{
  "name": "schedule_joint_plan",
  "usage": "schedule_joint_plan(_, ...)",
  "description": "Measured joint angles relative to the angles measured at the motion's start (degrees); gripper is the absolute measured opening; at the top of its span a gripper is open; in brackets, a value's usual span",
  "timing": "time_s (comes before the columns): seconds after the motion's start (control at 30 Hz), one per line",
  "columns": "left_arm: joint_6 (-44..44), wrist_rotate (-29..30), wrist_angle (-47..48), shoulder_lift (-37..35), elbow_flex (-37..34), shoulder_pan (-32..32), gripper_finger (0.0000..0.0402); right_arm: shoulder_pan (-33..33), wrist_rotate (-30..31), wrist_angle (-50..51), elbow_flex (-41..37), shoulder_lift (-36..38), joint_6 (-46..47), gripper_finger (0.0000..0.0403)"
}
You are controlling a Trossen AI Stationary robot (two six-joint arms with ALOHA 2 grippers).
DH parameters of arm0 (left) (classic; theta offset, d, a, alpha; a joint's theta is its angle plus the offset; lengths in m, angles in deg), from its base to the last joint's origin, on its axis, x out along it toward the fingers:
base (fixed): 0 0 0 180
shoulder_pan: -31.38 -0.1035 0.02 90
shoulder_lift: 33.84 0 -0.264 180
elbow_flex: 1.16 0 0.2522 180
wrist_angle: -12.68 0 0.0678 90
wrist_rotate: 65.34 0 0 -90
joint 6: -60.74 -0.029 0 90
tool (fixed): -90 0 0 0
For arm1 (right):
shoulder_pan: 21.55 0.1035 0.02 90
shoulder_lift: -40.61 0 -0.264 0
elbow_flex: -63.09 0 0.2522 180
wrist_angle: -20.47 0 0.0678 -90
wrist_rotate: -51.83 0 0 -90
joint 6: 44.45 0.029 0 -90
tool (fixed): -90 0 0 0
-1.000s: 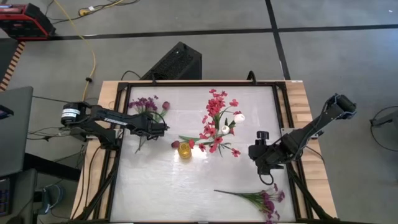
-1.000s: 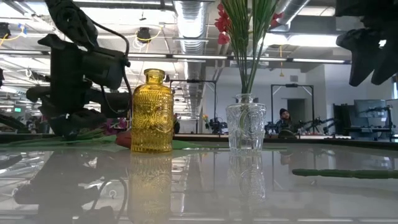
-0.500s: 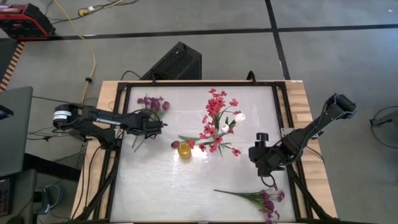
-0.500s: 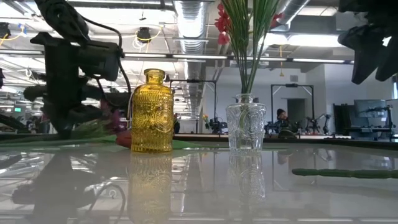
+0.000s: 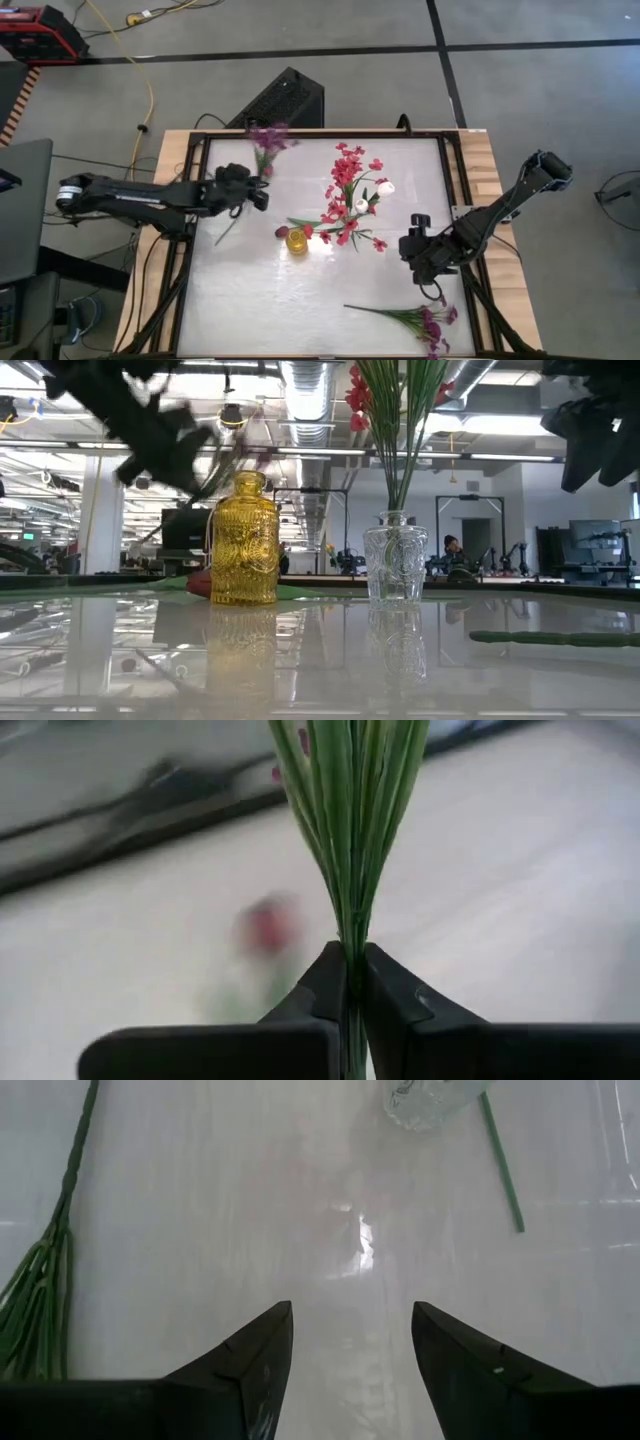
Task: Sort flowers into vase by color
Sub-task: Put the top violet flowers into the yellow vase
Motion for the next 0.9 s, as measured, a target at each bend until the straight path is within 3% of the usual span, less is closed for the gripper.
schedule_joint_plan(0.17,-17.4,-7.9,-24.3,-3.6,0.1,4.5,0.0004,-0.7,0.0,-1.0,0.0,0.0,-0.2,0.0232)
schedule_joint_plan(0.33,-32.1,-25.6,-44.3,-1.4,-0.4,10.1,0.0004,-0.8,0.2,-1.1,0.0,0.0,-0.2,0.0232)
schedule_joint_plan(0.4,-36.3,-30.5,-56.3,0.3,-2.5,12.8,0.0004,-0.8,0.2,-1.6,0.0,0.0,-0.2,0.0232)
schedule_joint_plan(0.5,-40.1,-30.5,-74.3,2.6,-7.1,16.4,0.0004,-0.8,0.2,-2.1,0.0,0.0,-0.2,0.0232)
schedule_joint_plan(0.57,-41.8,-29.6,-81.5,4.4,-10.4,17.5,0.0004,-0.7,0.2,-2.2,0.0,0.0,-0.2,0.0232)
schedule_joint_plan(0.7,-40.1,-27.0,-89.3,9.8,-14.7,18.2,0.0004,-0.7,0.2,-2.2,0.0,0.0,-0.2,0.0232)
schedule_joint_plan(0.9,-39.6,-24.3,-98.9,20.7,-14.2,17.9,0.0004,-1.4,0.2,-2.4,0.0,0.0,-0.6,0.0232)
